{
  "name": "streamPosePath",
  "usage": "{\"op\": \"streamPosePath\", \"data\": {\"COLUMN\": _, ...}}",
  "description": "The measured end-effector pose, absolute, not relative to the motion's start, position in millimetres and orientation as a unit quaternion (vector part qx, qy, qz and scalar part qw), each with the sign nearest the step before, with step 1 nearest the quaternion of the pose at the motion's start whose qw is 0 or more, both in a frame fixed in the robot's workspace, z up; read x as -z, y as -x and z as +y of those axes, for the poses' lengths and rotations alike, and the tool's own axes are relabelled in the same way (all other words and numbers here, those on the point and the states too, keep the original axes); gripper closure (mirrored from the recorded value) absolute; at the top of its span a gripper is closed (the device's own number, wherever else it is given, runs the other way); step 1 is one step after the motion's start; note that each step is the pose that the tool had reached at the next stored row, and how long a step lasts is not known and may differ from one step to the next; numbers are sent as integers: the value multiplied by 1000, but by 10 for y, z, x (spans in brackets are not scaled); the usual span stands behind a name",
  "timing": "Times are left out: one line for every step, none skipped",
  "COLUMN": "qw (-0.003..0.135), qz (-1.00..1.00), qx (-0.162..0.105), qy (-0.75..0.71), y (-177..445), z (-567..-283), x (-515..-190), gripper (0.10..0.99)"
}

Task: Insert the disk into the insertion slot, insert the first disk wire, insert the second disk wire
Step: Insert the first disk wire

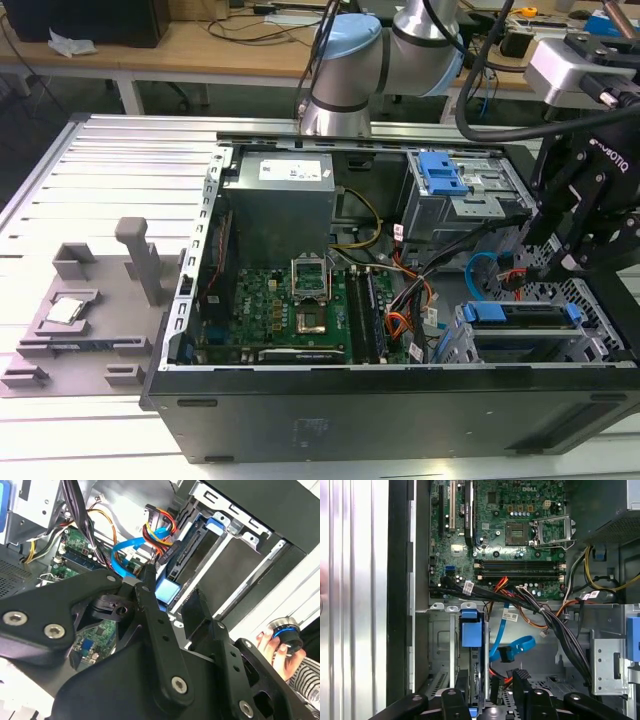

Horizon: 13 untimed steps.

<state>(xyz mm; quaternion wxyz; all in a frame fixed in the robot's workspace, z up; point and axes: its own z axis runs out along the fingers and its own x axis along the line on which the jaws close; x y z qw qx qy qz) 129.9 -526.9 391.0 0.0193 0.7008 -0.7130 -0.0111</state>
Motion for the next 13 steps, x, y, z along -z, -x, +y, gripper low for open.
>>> {"op": "streamPosePath", "data": {"qw": 19, "qz": -713, "qx": 11, "qy": -701, "y": -1299, "z": -5262, "x": -3911, "gripper": 604}}
{"op": "streamPosePath", "data": {"qw": 19, "qz": -713, "qx": 11, "qy": -701, "y": -1299, "z": -5261, "x": -3909, "gripper": 604}}
{"op": "streamPosePath", "data": {"qw": 19, "qz": -713, "qx": 11, "qy": -701, "y": -1299, "z": -5260, "x": -3906, "gripper": 604}}
{"op": "streamPosePath", "data": {"qw": 19, "qz": -713, "qx": 11, "qy": -701, "y": -1299, "z": -5260, "x": -3899, "gripper": 604}}
{"op": "streamPosePath", "data": {"qw": 19, "qz": -713, "qx": 11, "qy": -700, "y": -1299, "z": -5259, "x": -3890, "gripper": 604}}
{"op": "streamPosePath", "data": {"qw": 19, "qz": -714, "qx": 11, "qy": -700, "y": -1302, "z": -5257, "x": -3884, "gripper": 604}}
{"op": "streamPosePath", "data": {"qw": 19, "qz": -714, "qx": 11, "qy": -700, "y": -1308, "z": -5248, "x": -3872, "gripper": 604}}
{"op": "streamPosePath", "data": {"qw": 19, "qz": -715, "qx": 11, "qy": -698, "y": -1313, "z": -5235, "x": -3856, "gripper": 604}}
{"op": "streamPosePath", "data": {"qw": 19, "qz": -717, "qx": 11, "qy": -697, "y": -1321, "z": -5221, "x": -3839, "gripper": 604}}
{"op": "streamPosePath", "data": {"qw": 20, "qz": -718, "qx": 11, "qy": -695, "y": -1331, "z": -5202, "x": -3819, "gripper": 604}}
{"op": "streamPosePath", "data": {"qw": 20, "qz": -720, "qx": 12, "qy": -694, "y": -1342, "z": -5183, "x": -3797, "gripper": 604}}
{"op": "streamPosePath", "data": {"qw": 20, "qz": -721, "qx": 12, "qy": -692, "y": -1355, "z": -5167, "x": -3775, "gripper": 604}}
{"op": "streamPosePath", "data": {"qw": 20, "qz": -722, "qx": 12, "qy": -691, "y": -1364, "z": -5158, "x": -3759, "gripper": 604}}
